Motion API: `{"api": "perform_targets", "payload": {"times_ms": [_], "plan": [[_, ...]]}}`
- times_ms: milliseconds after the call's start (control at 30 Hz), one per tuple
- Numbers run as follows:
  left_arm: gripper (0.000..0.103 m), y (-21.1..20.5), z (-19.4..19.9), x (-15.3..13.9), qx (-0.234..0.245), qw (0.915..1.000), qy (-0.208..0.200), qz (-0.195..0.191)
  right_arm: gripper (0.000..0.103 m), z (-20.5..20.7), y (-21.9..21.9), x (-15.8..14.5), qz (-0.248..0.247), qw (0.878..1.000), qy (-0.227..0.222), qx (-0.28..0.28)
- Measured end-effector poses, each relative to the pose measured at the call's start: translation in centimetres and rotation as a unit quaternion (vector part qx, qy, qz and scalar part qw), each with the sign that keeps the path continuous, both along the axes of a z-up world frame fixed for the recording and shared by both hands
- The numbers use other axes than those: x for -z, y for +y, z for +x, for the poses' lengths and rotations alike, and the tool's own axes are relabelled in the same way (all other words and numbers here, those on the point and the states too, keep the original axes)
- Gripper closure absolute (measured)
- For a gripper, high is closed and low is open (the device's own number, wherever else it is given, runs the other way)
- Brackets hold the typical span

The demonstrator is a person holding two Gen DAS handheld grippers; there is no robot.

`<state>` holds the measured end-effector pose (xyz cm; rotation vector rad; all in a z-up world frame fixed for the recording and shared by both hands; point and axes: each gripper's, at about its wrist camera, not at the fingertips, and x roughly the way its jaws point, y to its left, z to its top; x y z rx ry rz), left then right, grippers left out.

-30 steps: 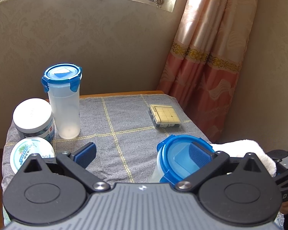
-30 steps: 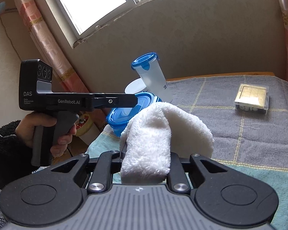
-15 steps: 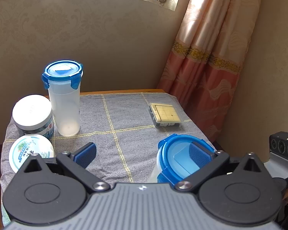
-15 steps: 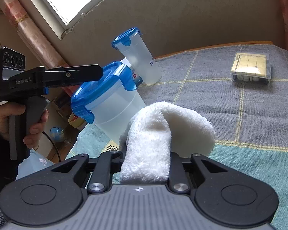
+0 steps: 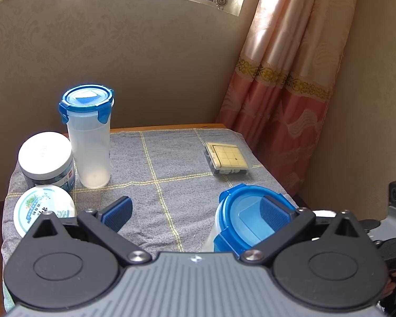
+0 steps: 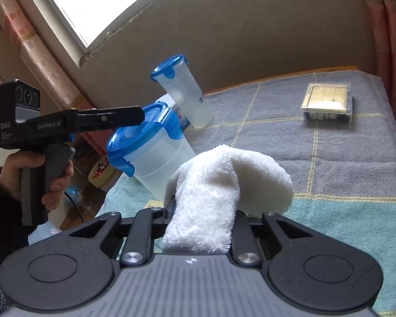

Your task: Clean container

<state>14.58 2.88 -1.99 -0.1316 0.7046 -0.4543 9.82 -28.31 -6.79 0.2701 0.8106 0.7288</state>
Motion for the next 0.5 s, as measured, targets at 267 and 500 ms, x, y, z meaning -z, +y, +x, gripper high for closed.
{"api": "perform_targets", "payload": {"times_ms": [267, 500], "plan": [[0.000, 0.1, -0.4, 0.1, -0.004, 0.9999, -0.010, 0.000, 0.080, -2.7, -1.1, -4.3, 0.009, 0.998, -0.056, 0.012], [0.000, 0.0, -0.8, 0.1, -0.011, 0.9998, -0.016, 0.000, 0.080, -2.7, 0.2, -6.1, 0.005, 0.996, -0.083, -0.009]]}}
